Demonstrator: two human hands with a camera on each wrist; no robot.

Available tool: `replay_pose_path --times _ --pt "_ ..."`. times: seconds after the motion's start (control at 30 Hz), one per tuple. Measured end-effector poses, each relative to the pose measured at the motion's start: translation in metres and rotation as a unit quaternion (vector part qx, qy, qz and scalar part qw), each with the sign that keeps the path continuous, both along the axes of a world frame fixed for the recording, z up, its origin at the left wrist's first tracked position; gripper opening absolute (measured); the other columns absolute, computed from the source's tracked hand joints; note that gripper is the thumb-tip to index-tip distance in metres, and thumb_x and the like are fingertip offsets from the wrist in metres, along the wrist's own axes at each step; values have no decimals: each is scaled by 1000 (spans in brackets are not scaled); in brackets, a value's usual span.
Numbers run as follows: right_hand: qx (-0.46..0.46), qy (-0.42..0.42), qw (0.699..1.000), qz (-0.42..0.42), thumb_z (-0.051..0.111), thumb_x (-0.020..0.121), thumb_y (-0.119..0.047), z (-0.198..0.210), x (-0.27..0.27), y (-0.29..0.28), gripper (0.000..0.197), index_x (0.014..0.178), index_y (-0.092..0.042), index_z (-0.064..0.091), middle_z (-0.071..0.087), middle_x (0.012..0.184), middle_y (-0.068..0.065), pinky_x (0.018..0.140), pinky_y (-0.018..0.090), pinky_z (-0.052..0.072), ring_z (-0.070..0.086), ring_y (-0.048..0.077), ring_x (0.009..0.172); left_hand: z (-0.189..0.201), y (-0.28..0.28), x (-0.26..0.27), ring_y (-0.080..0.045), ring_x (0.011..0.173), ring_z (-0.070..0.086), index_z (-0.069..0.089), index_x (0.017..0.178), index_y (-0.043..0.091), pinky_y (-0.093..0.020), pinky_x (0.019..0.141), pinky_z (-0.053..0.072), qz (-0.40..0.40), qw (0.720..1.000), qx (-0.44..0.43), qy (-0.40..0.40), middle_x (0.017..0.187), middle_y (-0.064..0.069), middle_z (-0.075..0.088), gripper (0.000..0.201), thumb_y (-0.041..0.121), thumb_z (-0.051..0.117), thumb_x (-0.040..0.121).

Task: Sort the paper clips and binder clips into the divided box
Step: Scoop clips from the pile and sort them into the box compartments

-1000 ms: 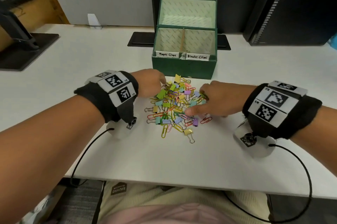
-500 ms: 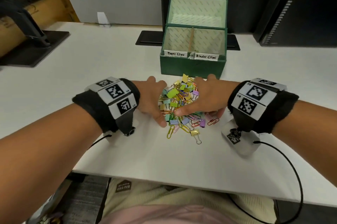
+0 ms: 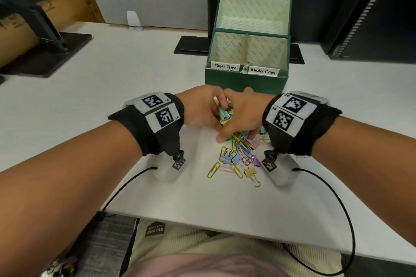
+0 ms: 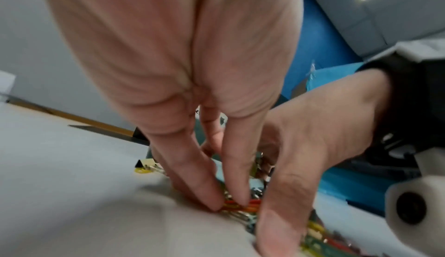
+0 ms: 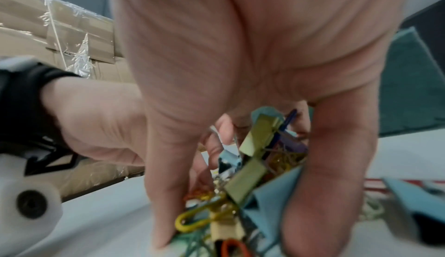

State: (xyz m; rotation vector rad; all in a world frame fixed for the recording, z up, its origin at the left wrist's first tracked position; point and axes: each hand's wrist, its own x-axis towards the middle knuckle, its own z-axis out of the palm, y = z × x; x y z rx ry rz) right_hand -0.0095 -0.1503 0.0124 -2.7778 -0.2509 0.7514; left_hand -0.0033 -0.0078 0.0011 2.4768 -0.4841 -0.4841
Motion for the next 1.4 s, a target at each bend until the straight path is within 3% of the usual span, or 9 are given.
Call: replay_pose_path --times 0.3,0.5,0.57,0.73,0.87,1.0,1.13,1.27,1.4 --pt "19 -89 996 5 70 78 -15 -7 7 0 46 122 -20 56 60 106 2 74 41 60 69 26 90 2 5 -4 -22 69 62 53 95 15 -41 75 59 79 988 -133 24 92 -19 64 19 -2 59 88" --pt "67 -78 992 -67 67 78 -8 -9 15 -13 7 82 -10 61 65 83 10 63 45 61 70 28 64 4 3 -10 -20 72 57 55 88 15 -35 67 53 140 963 -229 24 80 -8 56 18 -2 52 90" --pt "101 -55 989 -95 66 79 -6 -6 19 -23 17 72 -14 52 57 74 7 64 46 61 66 25 58 1 -1 -11 -18 76 57 57 88 17 -29 65 52 176 940 -288 49 83 -5 57 21 -3 51 90" --pt "123 -44 988 -84 65 79 -1 13 14 -44 19 69 -11 51 58 66 5 54 32 59 59 17 49 -3 -20 -8 -22 91 58 60 105 15 -30 79 53 276 852 -430 118 103 -6 61 12 15 53 96" --pt "55 -56 997 10 66 85 -11 38 3 -44 14 77 -17 56 60 71 0 42 20 49 59 5 43 -1 -41 -6 -26 92 62 59 119 8 -35 87 51 293 772 -515 232 110 -12 60 43 43 50 96" --pt "-106 -81 982 135 64 89 -23 51 -10 -27 14 99 -17 58 61 75 -4 50 23 48 67 17 61 -1 -61 -16 -32 89 62 55 113 13 -51 91 49 271 631 -610 396 103 -15 55 50 57 52 89" --pt "-154 -149 957 197 54 93 -10 56 -17 -20 19 108 -2 63 61 94 16 70 33 41 62 36 98 -12 -80 -31 -41 117 54 52 128 23 -65 91 44 241 508 -689 457 133 -14 51 47 49 55 90" --pt "-176 -138 952 208 60 88 -11 55 -17 -18 21 109 -8 64 66 103 10 68 30 44 62 31 93 -15 -91 -35 -44 116 53 47 131 11 -61 84 50 276 396 -740 468 130 -22 52 45 32 52 92" --pt "-137 -139 959 205 68 80 -13 55 -14 -21 37 106 -25 44 58 100 -1 52 20 31 49 17 78 -7 -96 -37 -36 108 54 52 110 7 -53 94 45 341 382 -764 393 118 -21 51 26 12 36 91"
